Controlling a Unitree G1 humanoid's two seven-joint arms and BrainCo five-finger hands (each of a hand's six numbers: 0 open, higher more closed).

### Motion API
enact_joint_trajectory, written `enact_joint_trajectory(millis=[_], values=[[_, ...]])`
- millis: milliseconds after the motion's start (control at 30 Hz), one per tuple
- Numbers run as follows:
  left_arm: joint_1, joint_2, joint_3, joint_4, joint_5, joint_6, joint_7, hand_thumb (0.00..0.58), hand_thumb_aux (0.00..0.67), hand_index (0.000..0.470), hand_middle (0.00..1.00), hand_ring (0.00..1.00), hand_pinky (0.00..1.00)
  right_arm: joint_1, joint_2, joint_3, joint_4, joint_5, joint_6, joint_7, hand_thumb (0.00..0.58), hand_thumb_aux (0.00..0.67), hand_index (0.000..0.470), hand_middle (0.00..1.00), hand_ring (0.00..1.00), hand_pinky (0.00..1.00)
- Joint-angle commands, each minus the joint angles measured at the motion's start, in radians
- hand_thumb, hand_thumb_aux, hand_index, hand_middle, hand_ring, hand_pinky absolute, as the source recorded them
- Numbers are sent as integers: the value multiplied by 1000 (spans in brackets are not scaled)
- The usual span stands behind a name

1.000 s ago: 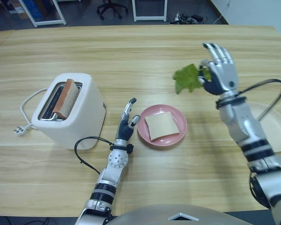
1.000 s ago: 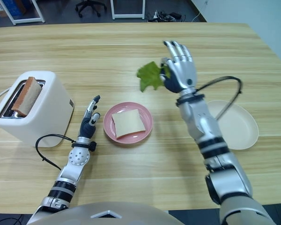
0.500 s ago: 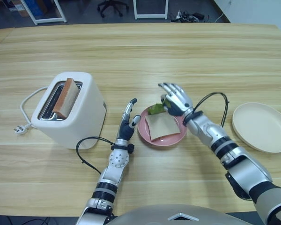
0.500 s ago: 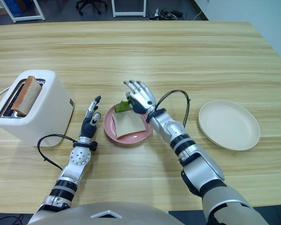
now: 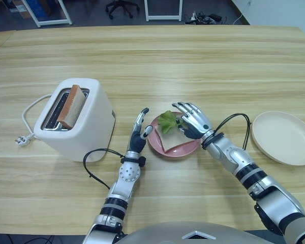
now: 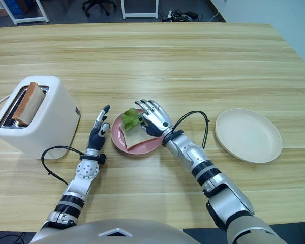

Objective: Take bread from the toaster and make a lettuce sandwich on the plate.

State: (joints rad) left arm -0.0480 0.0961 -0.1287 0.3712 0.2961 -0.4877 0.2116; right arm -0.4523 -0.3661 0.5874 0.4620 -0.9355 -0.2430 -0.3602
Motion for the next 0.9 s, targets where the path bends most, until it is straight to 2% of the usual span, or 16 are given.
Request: enact_joint_trajectory(millis=[33, 233, 467, 500, 533, 567, 600, 633, 667, 800, 900], values=[[-4, -1, -4, 17, 12, 2, 3, 0, 0, 0, 0, 0, 0, 38, -7, -13, -68, 12, 1, 28, 580, 670, 470, 0, 0, 0], [-5, -6, -11, 24, 20, 3, 8, 0, 0, 0, 0, 0, 0, 96, -24, -11, -139, 6, -3, 70, 580, 670, 470, 0, 0, 0], [-6, -8, -12, 35, 25, 2, 12, 0, 0, 0, 0, 0, 0, 131, -30, 6, -139, -8, -10, 104, 580, 670, 470, 0, 0, 0], [-7, -7, -12, 37, 26, 2, 12, 0, 0, 0, 0, 0, 0, 133, -32, 8, -136, -12, -5, 114, 579, 646, 453, 0, 0, 0], [-7, -7, -12, 38, 26, 2, 13, 0, 0, 0, 0, 0, 0, 135, -34, 8, -134, -15, -2, 120, 548, 512, 359, 0, 0, 0], [-7, -7, -12, 37, 27, 2, 13, 0, 0, 0, 0, 0, 0, 139, -36, 6, -136, -15, -1, 122, 462, 368, 258, 0, 0, 0], [-6, -6, -12, 37, 27, 3, 13, 0, 0, 0, 0, 0, 0, 145, -39, 1, -145, -14, 0, 123, 352, 250, 175, 0, 0, 0], [-6, -6, -12, 36, 28, 3, 14, 0, 0, 0, 0, 0, 0, 151, -41, -6, -156, -11, -1, 120, 40, 24, 17, 0, 0, 0], [-5, -5, -12, 35, 28, 4, 15, 0, 0, 0, 0, 0, 0, 157, -45, -13, -172, -5, -3, 119, 0, 0, 0, 0, 0, 0], [-6, -2, -14, 36, 37, 0, 21, 0, 0, 0, 0, 0, 0, 183, -57, -65, -253, 37, -18, 108, 0, 0, 0, 0, 0, 0], [-1, 4, -13, 10, 52, -8, 31, 0, 0, 0, 0, 0, 0, 215, -57, -152, -352, 159, -46, 136, 0, 0, 0, 0, 0, 0]])
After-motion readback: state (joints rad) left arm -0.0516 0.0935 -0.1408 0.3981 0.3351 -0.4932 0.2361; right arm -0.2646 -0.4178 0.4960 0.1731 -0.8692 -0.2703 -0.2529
